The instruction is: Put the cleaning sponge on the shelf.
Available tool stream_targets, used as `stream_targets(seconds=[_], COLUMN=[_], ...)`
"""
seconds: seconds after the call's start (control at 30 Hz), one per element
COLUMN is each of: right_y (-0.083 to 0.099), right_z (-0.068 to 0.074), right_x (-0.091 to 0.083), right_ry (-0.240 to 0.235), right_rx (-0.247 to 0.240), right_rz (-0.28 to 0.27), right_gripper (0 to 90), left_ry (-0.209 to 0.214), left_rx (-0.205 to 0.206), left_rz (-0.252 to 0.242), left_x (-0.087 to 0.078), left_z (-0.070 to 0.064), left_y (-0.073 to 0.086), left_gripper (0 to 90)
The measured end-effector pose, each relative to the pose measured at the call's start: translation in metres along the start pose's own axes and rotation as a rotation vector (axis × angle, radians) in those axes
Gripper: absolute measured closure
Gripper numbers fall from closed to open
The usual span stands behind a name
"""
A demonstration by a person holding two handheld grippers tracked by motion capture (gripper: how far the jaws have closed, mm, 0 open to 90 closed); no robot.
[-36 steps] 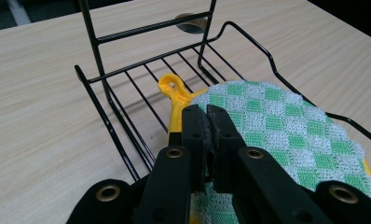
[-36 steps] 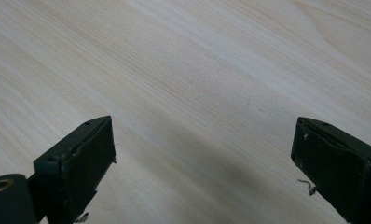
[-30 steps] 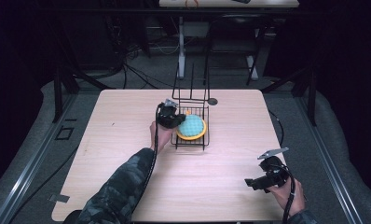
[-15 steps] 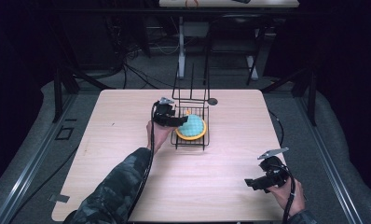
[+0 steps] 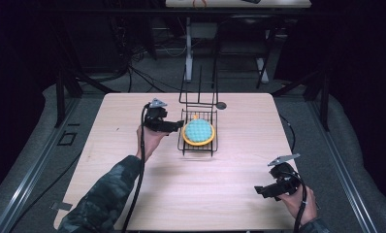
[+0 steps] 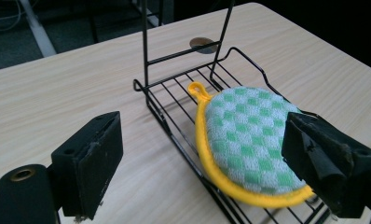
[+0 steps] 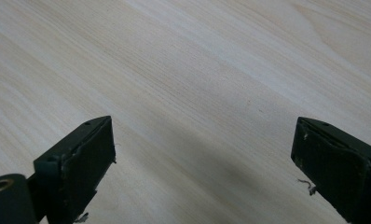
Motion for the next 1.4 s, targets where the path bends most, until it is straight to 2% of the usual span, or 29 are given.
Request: stream_targets(seconds=[0.07, 0.2, 0.37, 0.47, 0.5, 0.53, 0.63, 0.67, 0.7, 0.73, 0.77, 0.83, 0.97, 1.03, 1.17, 1.4], right_y=[0.000, -0.001, -0.001, -0.001, -0.001, -0.001, -0.002, -0.001, -0.001, -0.001, -0.001, -0.001, -0.001, -0.001, -0.001, -0.002], right_z=[0.000, 0.000, 0.001, 0.001, 0.001, 0.001, 0.001, 0.001, 0.001, 0.001, 0.001, 0.002, 0.003, 0.003, 0.002, 0.003], right_x=[0.000, -0.001, -0.001, -0.001, -0.001, -0.001, -0.001, -0.002, -0.002, -0.002, -0.002, -0.002, -0.002, -0.002, -0.002, -0.002], right_ry=[0.002, 0.002, 0.009, 0.011, 0.011, 0.014, 0.015, 0.018, 0.018, 0.018, 0.018, 0.015, 0.011, 0.010, 0.013, 0.014], right_rx=[-0.002, 0.002, -0.006, -0.007, -0.007, -0.011, -0.013, -0.016, -0.016, -0.020, -0.020, -0.022, -0.021, -0.021, -0.024, -0.029], right_rz=[-0.003, -0.009, -0.009, -0.011, -0.011, -0.011, -0.010, -0.007, -0.007, -0.006, -0.006, -0.005, -0.003, -0.004, 0.001, -0.008], right_gripper=[5.5, 5.5, 5.5, 5.5, 5.5, 5.5, 5.5, 5.6, 5.6, 5.8, 5.8, 5.9, 6.0, 6.0, 6.0, 6.0], left_ry=[-0.002, 0.006, 0.003, -0.007, -0.007, -0.009, -0.015, -0.023, -0.023, -0.034, -0.034, -0.037, -0.024, -0.025, -0.036, -0.047], left_rx=[-0.001, -0.005, -0.004, 0.017, 0.017, 0.025, 0.034, 0.043, 0.043, 0.053, 0.053, 0.064, 0.038, 0.031, 0.002, -0.016], left_rz=[-0.005, 0.034, 0.043, 0.067, 0.067, 0.072, 0.082, 0.086, 0.086, 0.095, 0.095, 0.128, 0.191, 0.209, 0.219, 0.246], left_x=[-0.009, -0.027, -0.048, -0.067, -0.067, -0.077, -0.086, -0.095, -0.095, -0.101, -0.101, -0.106, -0.114, -0.118, -0.127, -0.134], left_z=[0.001, 0.001, -0.002, -0.007, -0.007, -0.010, -0.012, -0.015, -0.015, -0.017, -0.017, -0.019, -0.021, -0.019, -0.014, -0.007], left_y=[0.001, 0.007, 0.013, 0.024, 0.024, 0.030, 0.037, 0.044, 0.044, 0.053, 0.053, 0.065, 0.091, 0.100, 0.109, 0.119], left_gripper=[11.3, 7.5, 3.4, 0.4, 0.4, 0.4, 0.4, 0.3, 0.3, 0.3, 0.3, 0.3, 0.2, 0.2, 0.2, 0.2])
Point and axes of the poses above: each handheld gripper's, and its own axes: x roughly forward along the jaws, y roughly out of its underside, z roughly to its left, the point moved 6 cm from there along x, roughly forward along the jaws, and after that the axes turned 5 degrees about -z, right-handed, at the moved point
